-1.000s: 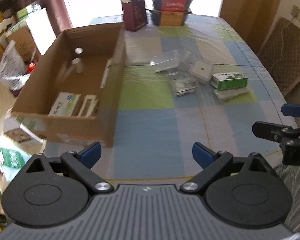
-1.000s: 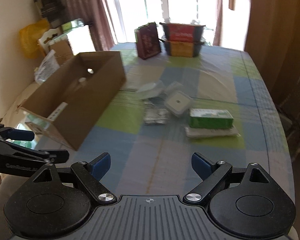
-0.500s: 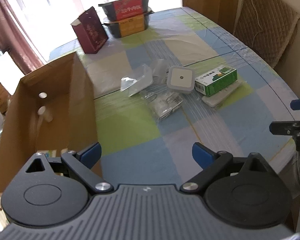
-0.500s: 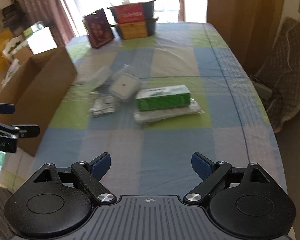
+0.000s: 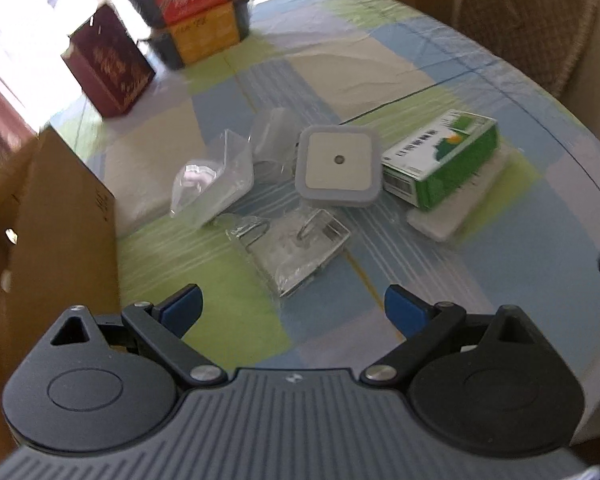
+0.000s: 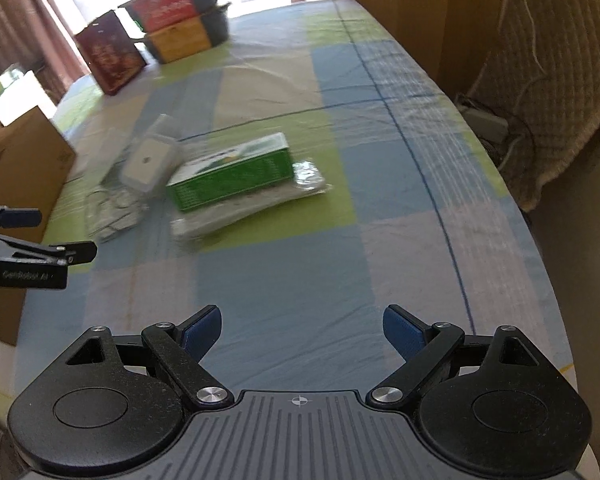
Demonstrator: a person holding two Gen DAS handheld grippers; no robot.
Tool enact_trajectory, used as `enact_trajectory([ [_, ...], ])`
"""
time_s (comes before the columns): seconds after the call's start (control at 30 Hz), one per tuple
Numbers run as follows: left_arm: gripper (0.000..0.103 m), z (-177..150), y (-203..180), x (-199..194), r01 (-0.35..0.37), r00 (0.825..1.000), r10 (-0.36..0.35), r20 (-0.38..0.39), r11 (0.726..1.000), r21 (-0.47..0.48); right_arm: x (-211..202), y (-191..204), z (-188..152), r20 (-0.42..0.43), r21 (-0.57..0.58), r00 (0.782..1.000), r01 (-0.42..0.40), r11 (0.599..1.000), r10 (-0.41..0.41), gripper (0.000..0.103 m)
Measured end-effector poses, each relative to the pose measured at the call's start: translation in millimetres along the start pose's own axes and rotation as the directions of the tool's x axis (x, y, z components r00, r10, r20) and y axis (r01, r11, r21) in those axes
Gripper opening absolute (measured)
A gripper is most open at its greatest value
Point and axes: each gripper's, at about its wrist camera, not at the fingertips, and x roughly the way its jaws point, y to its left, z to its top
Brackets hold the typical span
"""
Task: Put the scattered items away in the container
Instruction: 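Reach the left tool to the clear bagged wire hook while the right tool reaches the green spray box, then close the left tool on the bagged wire hook while the right tool grasps the green spray box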
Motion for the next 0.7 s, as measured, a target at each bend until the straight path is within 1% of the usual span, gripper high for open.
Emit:
enact_trajectory([
  [0.13, 0.097, 9.4, 4.9, 20.3, 0.029, 1.000, -0.030, -0.004, 0.990, -0.136, 10.8, -8.4, 3.7, -0.009, 0.033, 1.000, 0.012, 0.999, -0.012, 0.093],
  [0.27, 0.096, 15.4, 8.6, 38.6, 0.018, 1.000, -0.022, -0.017, 0.975, -0.221, 16.4, -2.2, 13.9, 0.042, -0.016, 0.999, -0.028, 0.999, 0.028, 0.093],
  [0.3, 0.096, 16.0, 9.0, 42.1, 0.018, 1.000, -0.023, -0.019, 0.973, -0.230, 17.8, -0.6, 16.4, 0.055, -0.029, 0.998, -0.037, 0.999, 0.039, 0.093],
  [0.37, 0.091, 16.5, 9.6, 47.9, 0.011, 1.000, -0.015, -0.017, 0.972, -0.234, 20.5, 2.6, 21.6, 0.080, -0.055, 0.995, -0.056, 0.997, 0.060, 0.093],
  [0.43, 0.080, 14.3, 11.8, 49.2, 0.029, 1.000, -0.029, 0.000, 0.971, -0.239, 23.3, 5.7, 26.7, 0.104, -0.081, 0.991, -0.074, 0.994, 0.082, 0.093],
  [0.47, 0.078, 13.3, 12.9, 47.9, 0.033, 0.999, -0.032, 0.011, 0.970, -0.241, 24.7, 7.3, 29.3, 0.116, -0.095, 0.989, -0.083, 0.992, 0.094, 0.093],
  [0.5, 0.074, 12.1, 14.2, 45.9, 0.039, 0.999, -0.034, 0.022, 0.970, -0.240, 26.1, 8.9, 31.8, 0.127, -0.108, 0.986, -0.092, 0.990, 0.105, 0.093],
  [0.6, 0.072, 5.2, 19.1, 39.4, 0.037, 0.999, -0.031, 0.029, 0.973, -0.228, 33.0, 20.1, 42.1, 0.155, -0.169, 0.978, -0.117, 0.979, 0.143, 0.094],
  [0.63, 0.072, 1.5, 21.1, 36.8, 0.034, 0.999, -0.028, 0.028, 0.972, -0.232, 36.2, 25.5, 46.3, 0.158, -0.193, 0.975, -0.124, 0.973, 0.156, 0.103],
  [0.7, 0.071, -6.5, 25.5, 31.3, 0.030, 0.999, -0.024, 0.025, 0.970, -0.242, 42.1, 35.7, 52.2, 0.183, -0.236, 0.966, -0.136, 0.962, 0.182, 0.103],
])
